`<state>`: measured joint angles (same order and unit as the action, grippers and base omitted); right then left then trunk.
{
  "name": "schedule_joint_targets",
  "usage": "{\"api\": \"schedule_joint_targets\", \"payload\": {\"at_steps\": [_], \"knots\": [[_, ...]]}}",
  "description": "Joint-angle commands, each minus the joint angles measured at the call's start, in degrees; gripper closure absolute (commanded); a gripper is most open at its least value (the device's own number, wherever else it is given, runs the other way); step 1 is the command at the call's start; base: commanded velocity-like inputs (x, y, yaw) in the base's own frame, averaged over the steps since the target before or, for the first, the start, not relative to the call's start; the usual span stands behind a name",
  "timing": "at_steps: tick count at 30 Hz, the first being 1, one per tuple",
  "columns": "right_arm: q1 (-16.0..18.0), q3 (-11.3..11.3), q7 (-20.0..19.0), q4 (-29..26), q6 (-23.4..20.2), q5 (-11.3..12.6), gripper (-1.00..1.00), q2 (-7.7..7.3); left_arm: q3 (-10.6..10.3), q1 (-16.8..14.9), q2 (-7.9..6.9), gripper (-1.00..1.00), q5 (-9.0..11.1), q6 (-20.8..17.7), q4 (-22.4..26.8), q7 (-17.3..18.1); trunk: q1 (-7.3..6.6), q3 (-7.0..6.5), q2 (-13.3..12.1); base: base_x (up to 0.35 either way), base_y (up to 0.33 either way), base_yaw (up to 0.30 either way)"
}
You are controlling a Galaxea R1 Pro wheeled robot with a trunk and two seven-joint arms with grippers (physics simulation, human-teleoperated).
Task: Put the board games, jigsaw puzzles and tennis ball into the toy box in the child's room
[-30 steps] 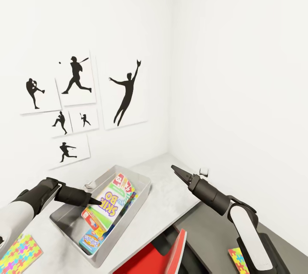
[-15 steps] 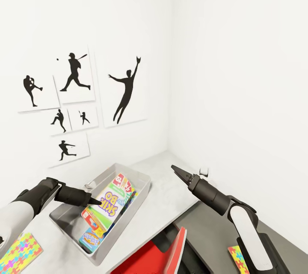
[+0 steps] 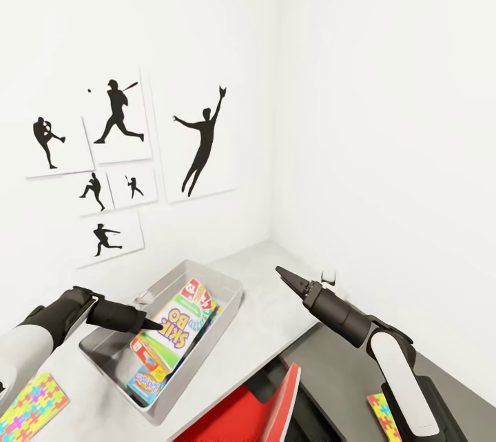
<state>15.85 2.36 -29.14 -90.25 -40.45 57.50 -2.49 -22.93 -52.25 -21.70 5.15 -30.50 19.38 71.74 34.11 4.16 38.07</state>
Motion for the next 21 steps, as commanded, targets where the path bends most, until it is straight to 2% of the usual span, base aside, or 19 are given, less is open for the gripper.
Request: {"api": "schedule_joint_targets", "payload": {"at_steps": [1, 20, 21], "knots": [[0.05, 0.01, -0.03, -0.01, -0.24, 0.24, -1.00, -0.04, -0.44, -0.06, -0.06, 1.00, 0.54, -0.30, 0.04, 0.05, 0.02, 0.12, 0.09, 0.000, 0.000, 0.000], [0.05, 0.01, -0.19, -0.01, -0.24, 0.24, -1.00, -0.06, -0.45, -0.05, -0.21, 1.00, 0.56, 0.24, 0.04, 0.07, 0.02, 0.15, 0.09, 0.000, 0.000, 0.000], [0.05, 0.01, -0.20, -0.01, -0.24, 0.24, -1.00, -0.06, -0.45, -0.05, -0.23, -1.00, 0.56, 0.25, 0.04, 0.07, 0.02, 0.15, 0.09, 0.000, 0.000, 0.000]]}}
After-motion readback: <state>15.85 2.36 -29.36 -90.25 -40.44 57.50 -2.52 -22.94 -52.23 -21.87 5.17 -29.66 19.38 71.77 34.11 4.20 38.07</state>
